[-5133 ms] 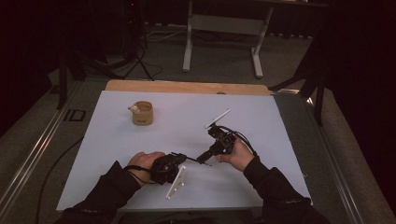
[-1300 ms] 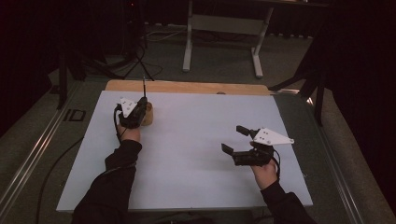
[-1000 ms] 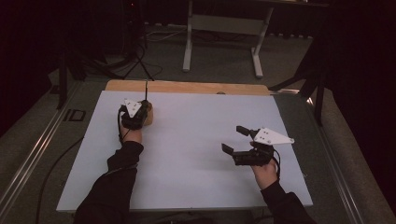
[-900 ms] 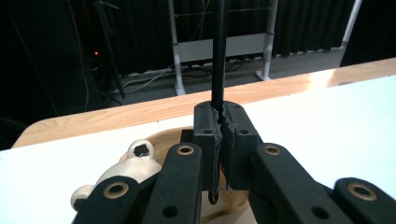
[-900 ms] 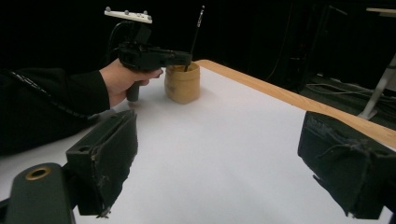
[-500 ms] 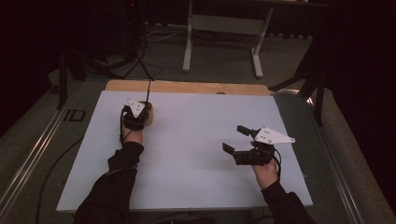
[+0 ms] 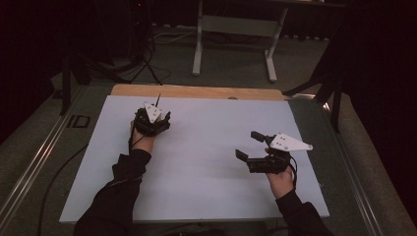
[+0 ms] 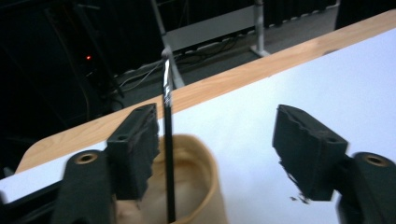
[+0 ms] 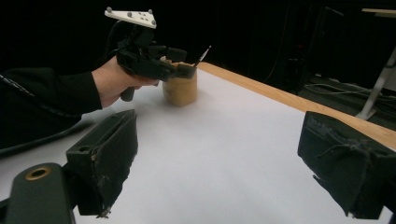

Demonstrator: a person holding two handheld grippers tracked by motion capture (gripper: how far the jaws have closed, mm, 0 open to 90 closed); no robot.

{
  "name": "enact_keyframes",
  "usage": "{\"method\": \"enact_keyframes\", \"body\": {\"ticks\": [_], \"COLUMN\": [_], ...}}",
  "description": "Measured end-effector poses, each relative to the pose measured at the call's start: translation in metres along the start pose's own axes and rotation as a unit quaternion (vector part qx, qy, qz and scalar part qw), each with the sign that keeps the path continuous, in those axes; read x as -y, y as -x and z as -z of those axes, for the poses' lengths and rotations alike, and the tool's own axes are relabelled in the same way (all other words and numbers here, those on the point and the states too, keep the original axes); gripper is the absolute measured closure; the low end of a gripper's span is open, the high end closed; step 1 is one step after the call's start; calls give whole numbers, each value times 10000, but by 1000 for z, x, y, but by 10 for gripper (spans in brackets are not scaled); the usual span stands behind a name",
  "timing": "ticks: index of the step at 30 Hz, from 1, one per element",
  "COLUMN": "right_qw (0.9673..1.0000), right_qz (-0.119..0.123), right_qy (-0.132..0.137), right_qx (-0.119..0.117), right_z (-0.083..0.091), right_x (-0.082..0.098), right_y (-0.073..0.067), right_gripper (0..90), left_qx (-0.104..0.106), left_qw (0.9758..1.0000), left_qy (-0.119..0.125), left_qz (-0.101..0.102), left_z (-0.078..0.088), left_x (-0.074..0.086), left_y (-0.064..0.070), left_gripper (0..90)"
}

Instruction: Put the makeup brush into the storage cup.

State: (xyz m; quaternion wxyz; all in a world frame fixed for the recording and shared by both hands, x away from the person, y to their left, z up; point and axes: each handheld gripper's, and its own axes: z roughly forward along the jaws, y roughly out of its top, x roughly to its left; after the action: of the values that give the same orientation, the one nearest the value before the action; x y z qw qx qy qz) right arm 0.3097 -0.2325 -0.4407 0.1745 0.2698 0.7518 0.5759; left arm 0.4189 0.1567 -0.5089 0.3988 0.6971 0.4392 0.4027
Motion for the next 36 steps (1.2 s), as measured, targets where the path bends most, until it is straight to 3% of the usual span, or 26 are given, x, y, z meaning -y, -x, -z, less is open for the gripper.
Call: {"method": "enact_keyframes", "body": {"ticks": [7, 8, 13, 17, 20, 25, 27, 32, 36], "right_qw": [10000, 10000, 10000, 10000, 9999, 9999, 9999, 9999, 9999], "right_qz": [-13, -6, -22, -22, -32, -68, -69, -73, -80], "right_qy": [41, 61, 82, 76, 96, 67, 58, 45, 39], "right_qx": [13, 15, 24, 49, 50, 94, 94, 104, 100], "right_z": [2, 2, 4, 4, 4, 4, 3, 3, 2], "right_x": [-2, -2, -3, -2, -2, 0, 0, 1, 1], "right_y": [0, 0, 1, 1, 2, 4, 4, 4, 4], "right_gripper": [121, 121, 121, 121, 120, 121, 121, 121, 121], "left_qx": [288, 307, 578, 902, 996, 1102, 1202, 1482, 1770], "left_qw": [9995, 9994, 9981, 9958, 9946, 9935, 9921, 9884, 9831], "left_qy": [124, 148, 230, 137, 196, 185, 221, 217, 290], "left_qz": [40, 40, 0, 113, 217, 200, 284, 254, 365], "left_z": [17, 20, 31, 46, 55, 65, 69, 80, 93], "left_x": [-14, -17, -25, -39, -45, -47, -46, -46, -44], "left_y": [4, 4, 5, 6, 3, -2, -5, -6, -7], "left_gripper": [219, 178, 93, 17, 17, 17, 17, 17, 17]}}
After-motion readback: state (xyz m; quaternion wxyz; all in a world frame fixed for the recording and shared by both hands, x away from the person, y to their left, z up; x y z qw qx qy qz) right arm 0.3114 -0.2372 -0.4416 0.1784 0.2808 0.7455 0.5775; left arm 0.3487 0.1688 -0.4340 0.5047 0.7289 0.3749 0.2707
